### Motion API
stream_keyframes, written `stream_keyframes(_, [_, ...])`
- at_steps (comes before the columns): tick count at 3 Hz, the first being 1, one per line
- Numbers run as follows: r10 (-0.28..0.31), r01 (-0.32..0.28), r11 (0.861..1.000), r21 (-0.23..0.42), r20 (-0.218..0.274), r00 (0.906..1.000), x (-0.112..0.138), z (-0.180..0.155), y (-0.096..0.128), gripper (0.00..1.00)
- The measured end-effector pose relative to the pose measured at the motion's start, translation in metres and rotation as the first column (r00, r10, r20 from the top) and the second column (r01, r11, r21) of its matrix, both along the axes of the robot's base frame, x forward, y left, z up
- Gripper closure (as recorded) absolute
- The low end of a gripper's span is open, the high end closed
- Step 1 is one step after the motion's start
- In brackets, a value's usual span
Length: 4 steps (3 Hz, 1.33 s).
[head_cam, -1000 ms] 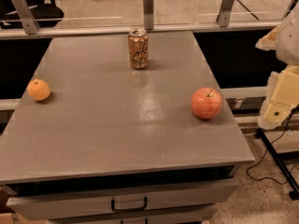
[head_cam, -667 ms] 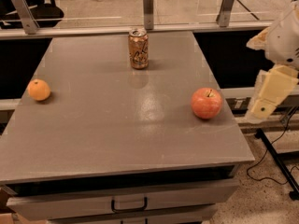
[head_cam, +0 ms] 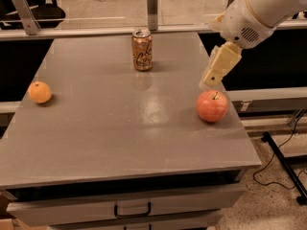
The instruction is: Knock orange can over
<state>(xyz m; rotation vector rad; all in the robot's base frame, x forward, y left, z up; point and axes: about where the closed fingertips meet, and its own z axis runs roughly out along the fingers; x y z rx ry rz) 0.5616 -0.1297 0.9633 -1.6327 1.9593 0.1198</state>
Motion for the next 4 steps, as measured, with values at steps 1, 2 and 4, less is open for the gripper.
stream_keyframes(1, [0.0, 0.0, 1.0, 0.0, 0.0, 1.0, 0.0, 0.0, 0.0, 0.0])
stream_keyframes(2, [0.011, -0.011, 0.998, 0.067, 0.009, 0.9999, 0.017, -0.004, 0.015, 0.0])
stream_keyframes(4, [0.044, -0.049, 0.959, 0.278, 0.025, 0.9987, 0.082, -0.02, 0.077, 0.0])
